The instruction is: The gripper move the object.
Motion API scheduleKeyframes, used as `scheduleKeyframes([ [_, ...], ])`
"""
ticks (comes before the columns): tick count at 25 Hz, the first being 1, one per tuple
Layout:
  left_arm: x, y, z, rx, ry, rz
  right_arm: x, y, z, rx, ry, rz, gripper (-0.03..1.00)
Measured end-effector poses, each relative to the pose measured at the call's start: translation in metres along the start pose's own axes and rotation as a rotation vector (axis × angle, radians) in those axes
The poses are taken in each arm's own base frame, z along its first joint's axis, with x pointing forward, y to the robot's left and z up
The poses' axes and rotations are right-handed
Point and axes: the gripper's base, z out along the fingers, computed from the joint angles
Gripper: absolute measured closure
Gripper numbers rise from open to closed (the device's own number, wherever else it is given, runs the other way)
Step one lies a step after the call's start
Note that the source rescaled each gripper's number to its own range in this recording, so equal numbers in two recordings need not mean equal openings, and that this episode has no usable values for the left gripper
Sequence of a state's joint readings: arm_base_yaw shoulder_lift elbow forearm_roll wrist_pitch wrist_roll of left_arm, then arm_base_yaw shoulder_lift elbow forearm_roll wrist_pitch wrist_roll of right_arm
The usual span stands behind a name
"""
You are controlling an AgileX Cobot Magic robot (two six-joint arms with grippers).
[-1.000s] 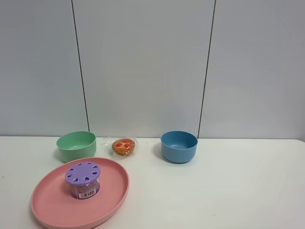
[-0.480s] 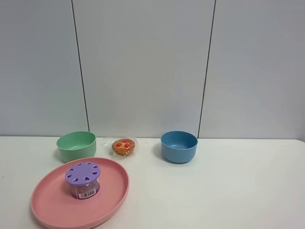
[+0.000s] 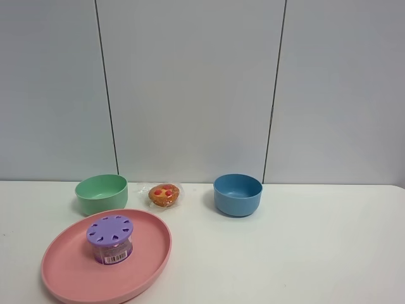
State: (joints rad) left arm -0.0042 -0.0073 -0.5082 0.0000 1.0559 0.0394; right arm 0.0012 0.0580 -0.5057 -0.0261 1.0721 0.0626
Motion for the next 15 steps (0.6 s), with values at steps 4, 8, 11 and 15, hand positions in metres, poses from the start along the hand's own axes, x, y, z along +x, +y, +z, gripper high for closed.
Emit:
scheduleKeyframes([
  [4,0.0000,0.0000,0.0000,0.000,0.000,0.000,0.0000,0.0000,0.0000,0.000,0.000,-0.001,0.31],
  [8,0.0000,0.0000,0.0000,0.000,0.000,0.000,0.0000,0.0000,0.0000,0.000,0.000,-0.001,0.31],
  [11,0.0000,0.0000,0.0000,0.000,0.000,0.000,0.0000,0.0000,0.0000,0.000,0.000,-0.001,0.31],
  [15,0.0000,0.0000,0.0000,0.000,0.000,0.000,0.0000,0.0000,0.0000,0.000,0.000,-0.001,0.31],
])
